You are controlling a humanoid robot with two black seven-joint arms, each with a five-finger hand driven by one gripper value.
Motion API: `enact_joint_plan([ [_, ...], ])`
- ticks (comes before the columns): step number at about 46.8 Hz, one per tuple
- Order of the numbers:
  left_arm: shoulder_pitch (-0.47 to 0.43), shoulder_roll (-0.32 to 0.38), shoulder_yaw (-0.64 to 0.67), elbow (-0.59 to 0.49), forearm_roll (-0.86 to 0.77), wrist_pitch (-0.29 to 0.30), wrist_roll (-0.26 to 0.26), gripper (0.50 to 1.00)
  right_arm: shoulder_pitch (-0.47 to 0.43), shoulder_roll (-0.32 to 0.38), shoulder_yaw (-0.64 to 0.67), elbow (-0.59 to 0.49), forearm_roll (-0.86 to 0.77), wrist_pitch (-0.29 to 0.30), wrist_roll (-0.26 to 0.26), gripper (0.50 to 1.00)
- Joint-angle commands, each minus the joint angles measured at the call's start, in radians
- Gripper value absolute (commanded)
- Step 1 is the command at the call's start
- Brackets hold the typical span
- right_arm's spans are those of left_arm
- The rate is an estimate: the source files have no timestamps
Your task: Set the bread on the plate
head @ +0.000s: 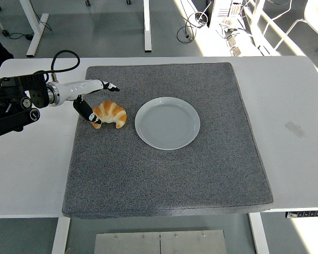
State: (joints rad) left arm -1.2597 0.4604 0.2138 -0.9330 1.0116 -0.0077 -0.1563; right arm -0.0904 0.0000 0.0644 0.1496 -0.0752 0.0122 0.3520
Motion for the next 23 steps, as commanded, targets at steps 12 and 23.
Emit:
enact_joint_plan([
  [12,0.023,-0.031,0.001,0.028,0.001,0.011,-0.002,0.883,0.000,0.000,0.000,0.001,0.000,0.000,0.001,1.000],
  [23,0.036,-0.042,0.001,0.031,0.004,0.017,-0.005,0.775,0.000,0.000,0.000,0.001,0.000,0.000,0.001,1.000],
])
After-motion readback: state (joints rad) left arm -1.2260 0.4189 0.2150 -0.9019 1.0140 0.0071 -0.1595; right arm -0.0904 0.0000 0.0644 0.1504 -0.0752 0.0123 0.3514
